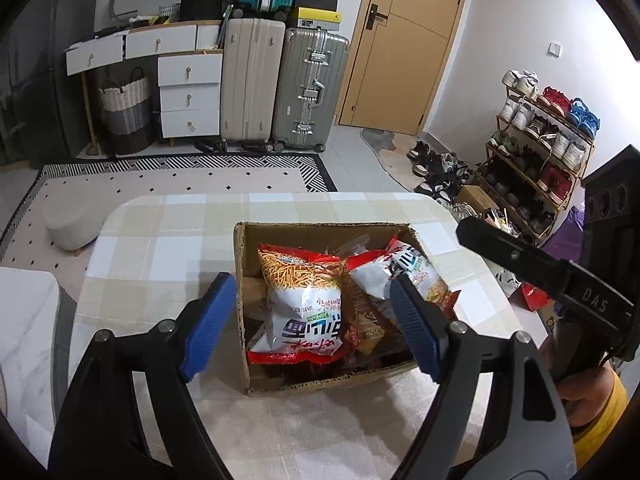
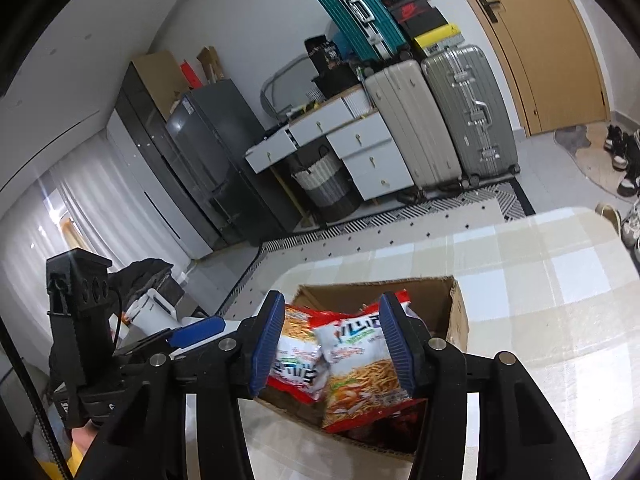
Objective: Organize snacks
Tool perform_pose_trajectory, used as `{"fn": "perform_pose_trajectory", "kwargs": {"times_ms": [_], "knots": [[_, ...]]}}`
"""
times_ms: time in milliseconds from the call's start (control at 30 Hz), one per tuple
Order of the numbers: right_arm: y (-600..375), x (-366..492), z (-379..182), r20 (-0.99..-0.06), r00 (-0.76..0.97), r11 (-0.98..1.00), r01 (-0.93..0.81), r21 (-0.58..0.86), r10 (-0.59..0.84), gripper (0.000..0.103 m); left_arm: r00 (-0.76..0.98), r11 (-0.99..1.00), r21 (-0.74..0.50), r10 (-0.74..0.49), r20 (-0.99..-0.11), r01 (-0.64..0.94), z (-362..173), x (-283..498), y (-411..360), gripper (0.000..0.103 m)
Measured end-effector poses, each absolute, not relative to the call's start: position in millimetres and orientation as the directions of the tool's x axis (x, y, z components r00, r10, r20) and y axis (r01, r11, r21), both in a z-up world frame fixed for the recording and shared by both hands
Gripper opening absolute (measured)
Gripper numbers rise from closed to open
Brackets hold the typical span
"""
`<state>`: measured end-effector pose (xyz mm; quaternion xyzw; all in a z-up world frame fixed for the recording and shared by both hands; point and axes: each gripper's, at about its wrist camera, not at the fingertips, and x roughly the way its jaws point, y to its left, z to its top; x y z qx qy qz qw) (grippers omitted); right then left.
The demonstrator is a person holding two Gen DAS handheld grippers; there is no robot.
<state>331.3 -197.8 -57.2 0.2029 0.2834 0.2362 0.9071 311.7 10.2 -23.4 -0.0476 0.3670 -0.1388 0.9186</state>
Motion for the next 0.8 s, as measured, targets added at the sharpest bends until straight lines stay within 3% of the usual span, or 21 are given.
{"fn": "perform_pose_trajectory", "kwargs": {"times_ms": [333, 400, 467, 633, 800], "knots": [[-187.2, 259.7, 5.5, -0.311, 0.786, 0.829, -0.414, 0.376, 0.534, 0.051, 0.768, 0.967, -0.154, -0.257, -0.586, 0.205, 37.3, 243.0, 10.3, 0.079], [-186.9, 239.9, 18.5, -0.281, 0.797, 0.829, -0.430, 0.358, 0.535, 0.057, 0.782, 0.967, -0.149, -0.253, -0.570, 0.205, 53.9, 231.7, 11.9, 0.080], [-189.4, 218.1, 28.9, -0.246, 0.815, 0.834, -0.433, 0.341, 0.524, 0.070, 0.802, 0.969, -0.142, -0.247, -0.544, 0.202, 69.3, 209.0, 13.2, 0.081], [-190.0, 164.2, 46.8, -0.193, 0.837, 0.844, -0.448, 0.294, 0.512, 0.072, 0.845, 0.974, -0.114, -0.227, -0.485, 0.196, 95.1, 152.6, 19.8, 0.084], [-190.9, 104.4, 49.1, -0.146, 0.856, 0.856, -0.453, 0.250, 0.496, 0.088, 0.874, 0.983, -0.113, -0.183, -0.451, 0.148, 101.1, 95.7, 35.2, 0.086]]}}
